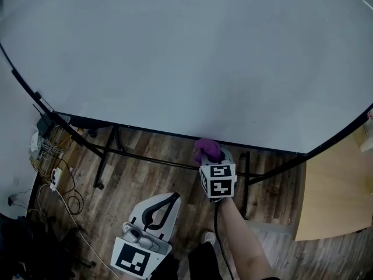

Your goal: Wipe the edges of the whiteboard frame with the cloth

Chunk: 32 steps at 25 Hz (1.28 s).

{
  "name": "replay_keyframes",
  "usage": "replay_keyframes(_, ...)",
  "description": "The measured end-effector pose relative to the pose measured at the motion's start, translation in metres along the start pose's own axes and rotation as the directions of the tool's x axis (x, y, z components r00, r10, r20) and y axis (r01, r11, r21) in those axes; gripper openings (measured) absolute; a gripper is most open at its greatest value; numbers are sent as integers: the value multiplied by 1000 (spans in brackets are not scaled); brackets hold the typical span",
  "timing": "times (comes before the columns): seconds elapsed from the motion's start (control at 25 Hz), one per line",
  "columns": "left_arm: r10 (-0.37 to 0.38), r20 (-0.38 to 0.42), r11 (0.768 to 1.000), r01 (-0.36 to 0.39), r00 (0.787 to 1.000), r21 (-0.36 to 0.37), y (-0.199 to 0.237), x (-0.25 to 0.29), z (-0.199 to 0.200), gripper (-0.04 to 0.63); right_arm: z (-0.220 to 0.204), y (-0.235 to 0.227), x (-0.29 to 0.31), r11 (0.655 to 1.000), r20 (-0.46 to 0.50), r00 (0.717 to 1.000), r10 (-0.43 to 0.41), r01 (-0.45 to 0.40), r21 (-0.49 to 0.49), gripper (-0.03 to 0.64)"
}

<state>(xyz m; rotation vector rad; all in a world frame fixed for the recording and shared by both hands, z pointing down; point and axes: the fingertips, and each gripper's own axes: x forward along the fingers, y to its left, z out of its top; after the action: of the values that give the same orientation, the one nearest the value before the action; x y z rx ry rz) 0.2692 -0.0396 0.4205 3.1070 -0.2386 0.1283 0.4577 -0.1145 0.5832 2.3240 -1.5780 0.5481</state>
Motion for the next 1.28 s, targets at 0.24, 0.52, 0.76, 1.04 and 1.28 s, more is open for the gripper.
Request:
replay_keyframes(0.24,-19,1,1000,19,1000,-4,-22,14,-1,17,-6,-24,-14,1000,2,1000,-11,11,-3,91)
replay_keyframes(0.52,-44,-5,999,44,999,-10,-44,31,-2,17,-12,-51,-30,1000,6,1000,-24,24,-4,91)
replay_keyframes(0.76,-64,3,998,64,998,-15,-58,49,0,17,-19,-78,-42,999,0,999,-50,50,-2,91)
replay_keyframes(1.04,-98,12,995,98,995,-18,-85,73,2,16,-29,-111,-57,997,0,997,-71,71,4,91)
replay_keyframes(1.28,-121,13,992,121,993,-16,-106,90,2,17,-38,-141,-72,995,-3,995,-98,98,23,91)
